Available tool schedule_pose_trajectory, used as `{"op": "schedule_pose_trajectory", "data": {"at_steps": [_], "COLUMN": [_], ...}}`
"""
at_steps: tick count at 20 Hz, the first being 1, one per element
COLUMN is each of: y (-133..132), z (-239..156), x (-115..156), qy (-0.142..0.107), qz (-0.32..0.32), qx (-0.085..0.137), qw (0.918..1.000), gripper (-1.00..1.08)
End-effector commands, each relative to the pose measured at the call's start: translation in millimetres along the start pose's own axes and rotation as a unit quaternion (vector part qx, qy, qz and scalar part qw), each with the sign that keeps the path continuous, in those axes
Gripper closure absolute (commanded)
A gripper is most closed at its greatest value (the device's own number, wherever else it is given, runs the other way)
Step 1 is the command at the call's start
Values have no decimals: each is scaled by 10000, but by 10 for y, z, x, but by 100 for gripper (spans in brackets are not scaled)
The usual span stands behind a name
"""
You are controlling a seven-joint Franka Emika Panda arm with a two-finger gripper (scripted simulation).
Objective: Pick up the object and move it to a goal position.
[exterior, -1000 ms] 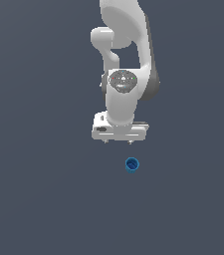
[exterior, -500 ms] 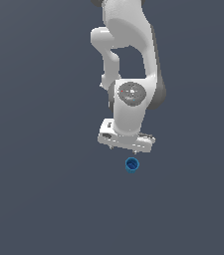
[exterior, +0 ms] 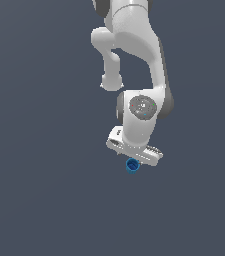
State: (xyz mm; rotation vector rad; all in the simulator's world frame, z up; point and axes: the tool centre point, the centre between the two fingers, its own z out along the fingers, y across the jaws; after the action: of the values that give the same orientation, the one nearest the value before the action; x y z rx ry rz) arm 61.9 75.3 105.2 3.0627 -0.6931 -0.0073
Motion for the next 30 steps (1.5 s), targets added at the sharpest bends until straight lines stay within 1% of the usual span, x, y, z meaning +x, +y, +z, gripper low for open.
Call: {"op": "schedule_pose_trajectory", "data": {"at_steps": [1, 9, 17, 25, 30], "y": [-65, -185, -198, -191, -198], "z": [47, 137, 183, 567, 658], "x": [16, 36, 34, 28, 36], "qy": [8, 19, 18, 20, 20], "qz": [214, 590, 616, 636, 638], "qx": [5, 12, 12, 13, 13], "qw": [9998, 9983, 9981, 9980, 9980], "gripper": [-92, -92, -92, -92, -92]}}
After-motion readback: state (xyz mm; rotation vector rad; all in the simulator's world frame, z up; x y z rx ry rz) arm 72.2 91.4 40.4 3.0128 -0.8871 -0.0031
